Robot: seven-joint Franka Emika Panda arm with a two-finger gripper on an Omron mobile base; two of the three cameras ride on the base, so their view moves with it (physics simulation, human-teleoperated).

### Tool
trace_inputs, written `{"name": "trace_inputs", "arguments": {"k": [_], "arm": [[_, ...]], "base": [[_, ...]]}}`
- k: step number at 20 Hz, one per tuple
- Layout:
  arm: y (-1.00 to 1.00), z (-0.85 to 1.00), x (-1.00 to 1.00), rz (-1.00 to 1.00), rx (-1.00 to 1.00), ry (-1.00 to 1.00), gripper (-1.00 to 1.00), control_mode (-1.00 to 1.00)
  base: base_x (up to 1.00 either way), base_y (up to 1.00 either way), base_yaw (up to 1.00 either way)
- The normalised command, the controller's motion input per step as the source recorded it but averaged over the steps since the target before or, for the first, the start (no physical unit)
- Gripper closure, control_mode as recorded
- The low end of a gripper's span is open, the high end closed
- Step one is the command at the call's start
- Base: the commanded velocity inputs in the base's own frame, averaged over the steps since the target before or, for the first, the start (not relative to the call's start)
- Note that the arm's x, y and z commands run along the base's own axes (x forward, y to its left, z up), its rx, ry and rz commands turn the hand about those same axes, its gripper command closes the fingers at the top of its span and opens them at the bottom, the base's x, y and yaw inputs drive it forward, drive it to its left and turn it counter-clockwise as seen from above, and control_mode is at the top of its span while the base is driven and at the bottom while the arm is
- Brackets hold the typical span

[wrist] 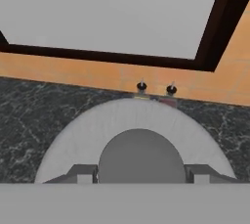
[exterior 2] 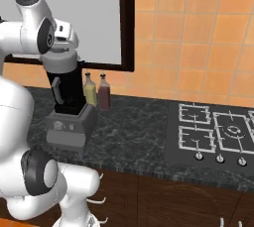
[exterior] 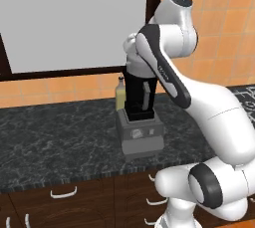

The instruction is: Close the lid blender by securely placing the lid on top.

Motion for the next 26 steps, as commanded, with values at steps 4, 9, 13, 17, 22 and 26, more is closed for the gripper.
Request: {"name": "trace_inputs", "arguments": {"k": [4,9,13,17,22,26], "arm": [[0.00,0.00,0.06,0.00,0.00,-0.11,1.00,-1.00],[0.00,0.00,0.01,0.00,0.00,-0.11,1.00,-1.00],[0.00,0.00,0.00,0.00,0.00,-0.20,1.00,-1.00],[-0.06,-0.03,0.00,0.00,0.04,-0.21,1.00,-1.00],[0.00,0.00,0.12,0.00,0.05,-0.13,1.00,-1.00],[0.00,0.00,0.44,0.00,0.06,-0.16,1.00,-1.00]], "base": [[0.00,0.00,0.00],[0.00,0.00,0.00],[0.00,0.00,0.00],[0.00,0.00,0.00],[0.00,0.00,0.00],[0.00,0.00,0.00]]}}
